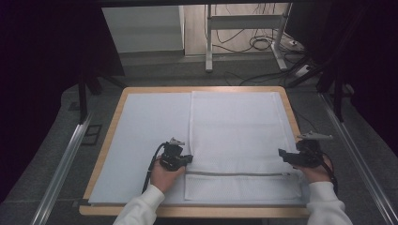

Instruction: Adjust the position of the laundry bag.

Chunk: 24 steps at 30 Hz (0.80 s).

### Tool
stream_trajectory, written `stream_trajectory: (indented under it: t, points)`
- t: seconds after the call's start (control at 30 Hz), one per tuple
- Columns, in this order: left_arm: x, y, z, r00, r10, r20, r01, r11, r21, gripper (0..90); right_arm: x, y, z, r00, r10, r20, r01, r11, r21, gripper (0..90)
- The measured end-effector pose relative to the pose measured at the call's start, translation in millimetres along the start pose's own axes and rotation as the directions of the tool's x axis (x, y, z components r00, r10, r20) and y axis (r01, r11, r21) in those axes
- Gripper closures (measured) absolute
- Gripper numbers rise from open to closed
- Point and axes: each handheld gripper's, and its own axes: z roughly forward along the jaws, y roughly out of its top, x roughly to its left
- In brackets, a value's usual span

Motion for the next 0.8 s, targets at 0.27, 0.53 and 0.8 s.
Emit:
stream_trajectory:
  t: [0.27, 0.53, 0.8]
  points:
    - [0.9, -0.7, 0.6, 1.0, -0.004, 0.005, 0.004, 1.0, 0.002, 89.8, -7.3, -1.6, 1.1, 0.9997, 0.011, 0.022, -0.011, 1.0, 0.016, 25.5]
    - [0.7, -0.4, -0.6, 1.0, -0.004, 0.009, 0.004, 1.0, 0.0, 89.8, -11.1, -4.0, 6.2, 0.9993, 0.024, 0.03, -0.026, 0.998, 0.052, 30.9]
    - [0.0, -0.7, -0.5, 1.0, -0.002, 0.007, 0.002, 1.0, 0.0, 89.9, -17.4, -7.1, 12.2, 0.9987, 0.045, 0.023, -0.047, 0.994, 0.101, 37.5]
